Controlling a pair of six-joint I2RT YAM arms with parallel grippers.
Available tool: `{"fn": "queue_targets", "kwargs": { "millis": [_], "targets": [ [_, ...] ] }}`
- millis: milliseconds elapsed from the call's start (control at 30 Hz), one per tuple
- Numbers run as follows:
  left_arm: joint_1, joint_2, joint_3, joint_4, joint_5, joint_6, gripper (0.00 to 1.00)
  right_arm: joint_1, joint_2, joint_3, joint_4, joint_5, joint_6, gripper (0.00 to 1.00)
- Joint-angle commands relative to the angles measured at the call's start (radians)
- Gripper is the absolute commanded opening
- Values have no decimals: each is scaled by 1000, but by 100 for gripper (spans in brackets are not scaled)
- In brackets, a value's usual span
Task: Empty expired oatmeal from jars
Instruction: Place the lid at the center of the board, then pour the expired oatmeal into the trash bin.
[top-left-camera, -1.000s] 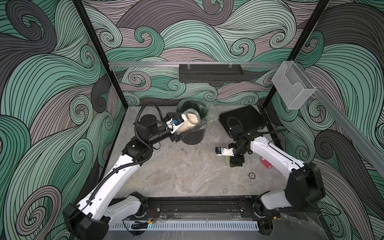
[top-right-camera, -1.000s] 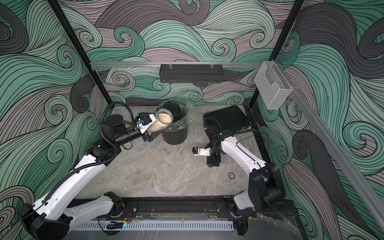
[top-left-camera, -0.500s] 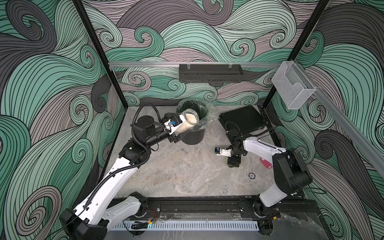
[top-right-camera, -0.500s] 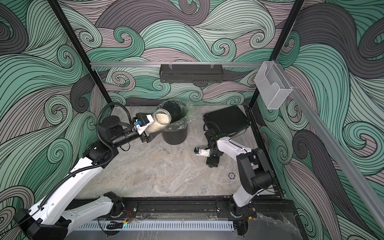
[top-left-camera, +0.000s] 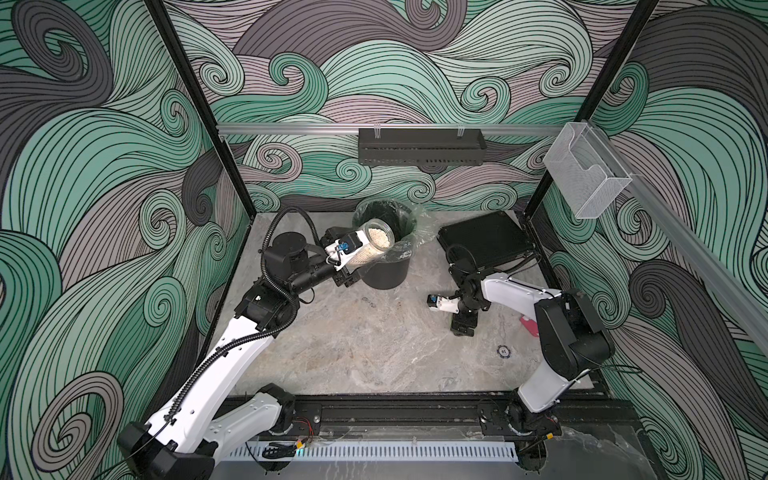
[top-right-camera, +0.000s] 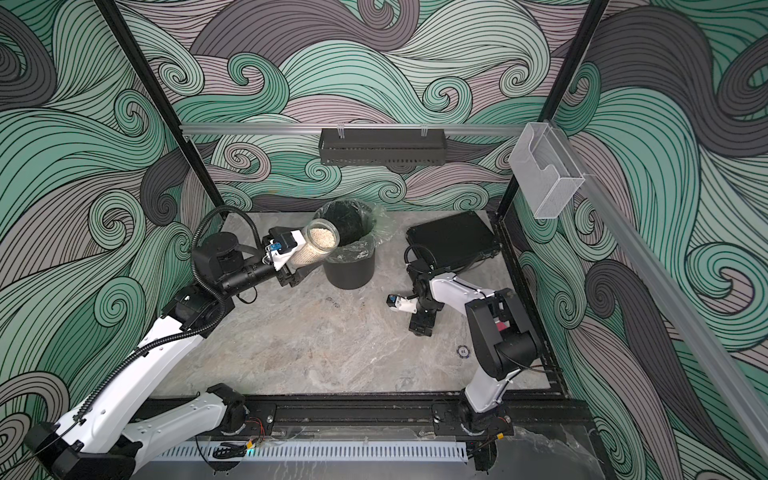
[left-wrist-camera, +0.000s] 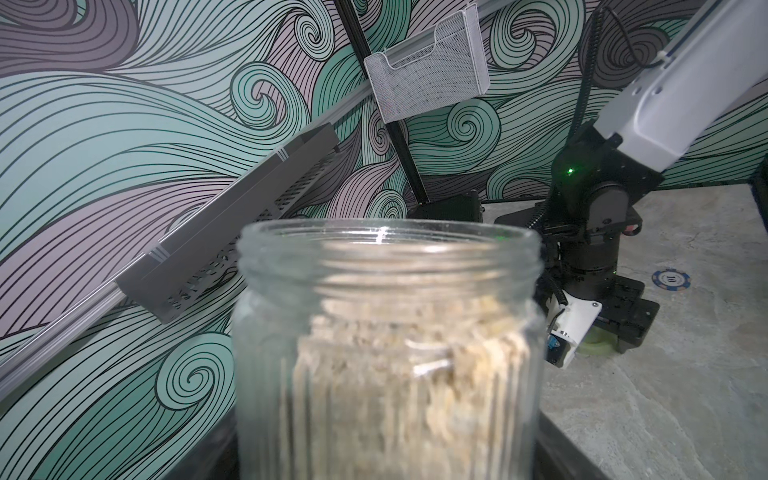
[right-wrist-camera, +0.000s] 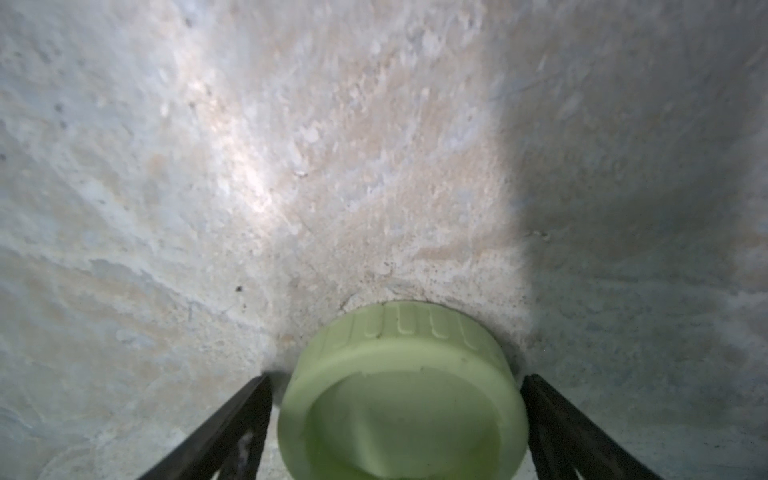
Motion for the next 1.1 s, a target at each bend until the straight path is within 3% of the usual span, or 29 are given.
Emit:
{"fn": "queue_targets", "kwargs": {
  "millis": [0,167,400,600,700,800,900,1067],
  "targets": [
    [8,-44,33,89,6,9,0,7,-1,3,-18,-15,0,99],
    [16,-41,50,66,1,-5,0,11,-65,16,-30,-8,35,99],
    [36,20,180,-79,-7,-81,0,10,-250,98,-93,66,274,99],
    [42,71,247,-114,-12,-208,0,16,-357,267,-184,252,544,99],
    [45,102,293,-154,-28,-281,0,20,-361,435,-297,274,708,99],
    [49,147,365,-234,-51,-349,0,27,-340,642,-416,284,956,99],
    [54,197,437,-315,-75,-406,0,70,-353,775,-445,217,1156,99],
    [69,249,473,-329,-74,-481,0,227,-339,849,-297,118,1421,99]
  ]
}}
